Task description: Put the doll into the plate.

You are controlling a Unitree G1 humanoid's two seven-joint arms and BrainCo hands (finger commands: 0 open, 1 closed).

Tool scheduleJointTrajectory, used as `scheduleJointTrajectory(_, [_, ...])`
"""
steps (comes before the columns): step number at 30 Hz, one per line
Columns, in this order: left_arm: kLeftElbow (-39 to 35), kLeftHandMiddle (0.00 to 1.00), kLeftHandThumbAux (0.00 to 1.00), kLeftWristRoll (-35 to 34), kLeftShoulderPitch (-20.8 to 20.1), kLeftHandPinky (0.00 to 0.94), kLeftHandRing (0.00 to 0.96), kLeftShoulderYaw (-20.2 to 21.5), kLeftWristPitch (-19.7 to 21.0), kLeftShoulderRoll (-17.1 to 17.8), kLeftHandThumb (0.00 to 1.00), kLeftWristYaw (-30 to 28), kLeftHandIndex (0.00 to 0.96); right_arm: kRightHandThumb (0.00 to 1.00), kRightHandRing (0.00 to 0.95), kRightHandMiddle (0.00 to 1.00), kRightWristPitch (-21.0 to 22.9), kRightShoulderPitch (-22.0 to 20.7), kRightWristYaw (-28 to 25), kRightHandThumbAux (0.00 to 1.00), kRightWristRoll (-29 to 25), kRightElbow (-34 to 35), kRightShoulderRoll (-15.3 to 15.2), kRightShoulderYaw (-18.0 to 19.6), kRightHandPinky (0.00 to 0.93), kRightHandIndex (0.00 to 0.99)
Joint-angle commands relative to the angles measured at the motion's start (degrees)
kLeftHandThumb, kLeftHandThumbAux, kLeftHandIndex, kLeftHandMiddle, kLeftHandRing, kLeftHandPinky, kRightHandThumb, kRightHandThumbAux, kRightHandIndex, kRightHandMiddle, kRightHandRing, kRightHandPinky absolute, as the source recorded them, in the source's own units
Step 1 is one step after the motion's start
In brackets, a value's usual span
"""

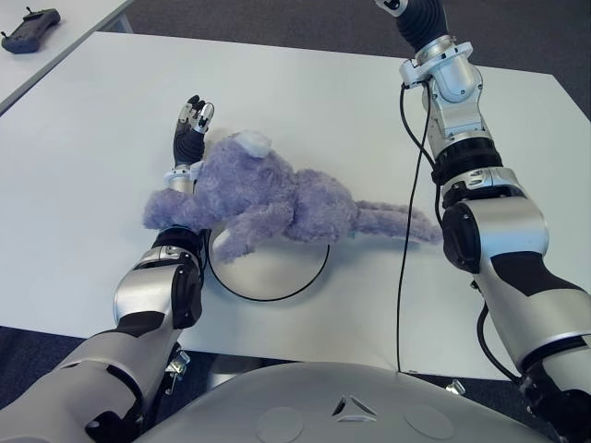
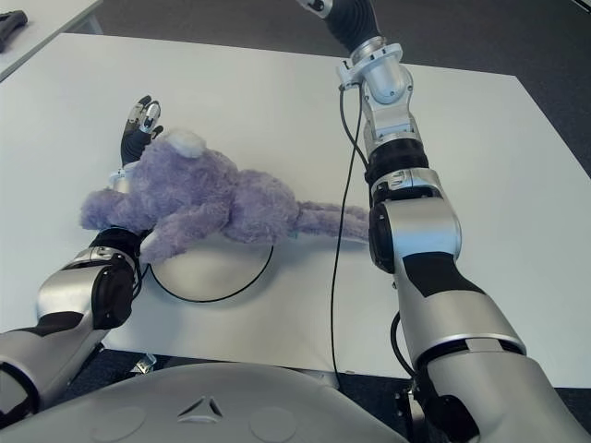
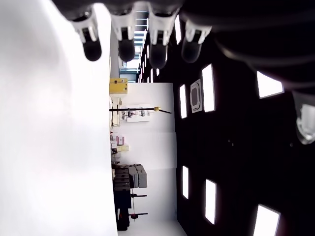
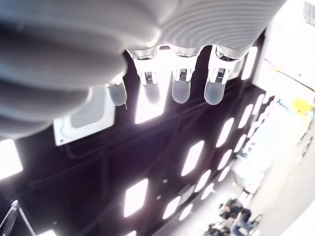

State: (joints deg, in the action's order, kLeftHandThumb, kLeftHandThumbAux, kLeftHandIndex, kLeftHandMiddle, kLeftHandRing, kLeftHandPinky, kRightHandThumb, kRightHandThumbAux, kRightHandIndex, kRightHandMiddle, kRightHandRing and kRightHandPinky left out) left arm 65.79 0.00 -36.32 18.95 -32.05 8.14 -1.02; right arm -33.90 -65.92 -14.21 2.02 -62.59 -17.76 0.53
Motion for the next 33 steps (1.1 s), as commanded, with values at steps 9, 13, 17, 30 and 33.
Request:
scheduleJointTrajectory(9, [9.51,0.105,0.341,-1.08,13.87,0.000,0.054,0.07,3.14,-5.88,0.000,0.66,0.105,0.000,0.000,0.000,3.27,-2.03,-0.07,0.444,-1.63,-10.67,-3.34,5.65,0.000,0.000])
scheduleJointTrajectory(13, [9.54,0.112,0.341,-1.18,13.87,0.000,0.057,0.19,3.31,-5.74,0.000,0.51,0.115,0.000,0.000,0.000,3.79,-1.58,1.01,0.463,-1.74,-11.47,-3.56,6.87,0.000,0.000])
scheduleJointTrajectory(17, [9.66,0.124,0.346,-1.46,13.83,0.000,0.062,0.50,3.69,-5.54,0.000,0.12,0.125,0.000,0.000,0.023,3.83,-0.85,1.81,0.485,-1.72,-11.90,-3.86,7.91,0.000,0.029])
scheduleJointTrajectory(30, [9.59,0.123,0.348,-1.44,14.07,0.000,0.056,0.52,3.23,-5.10,0.000,-0.64,0.106,0.000,0.000,0.029,3.60,0.87,3.46,0.507,-2.82,-12.41,-4.10,11.66,0.000,0.040])
scheduleJointTrajectory(33, [9.62,0.121,0.341,-1.57,14.06,0.000,0.054,0.62,3.44,-5.04,0.000,-0.92,0.099,0.000,0.000,0.028,3.60,1.14,3.33,0.509,-3.82,-12.48,-4.08,13.14,0.000,0.038])
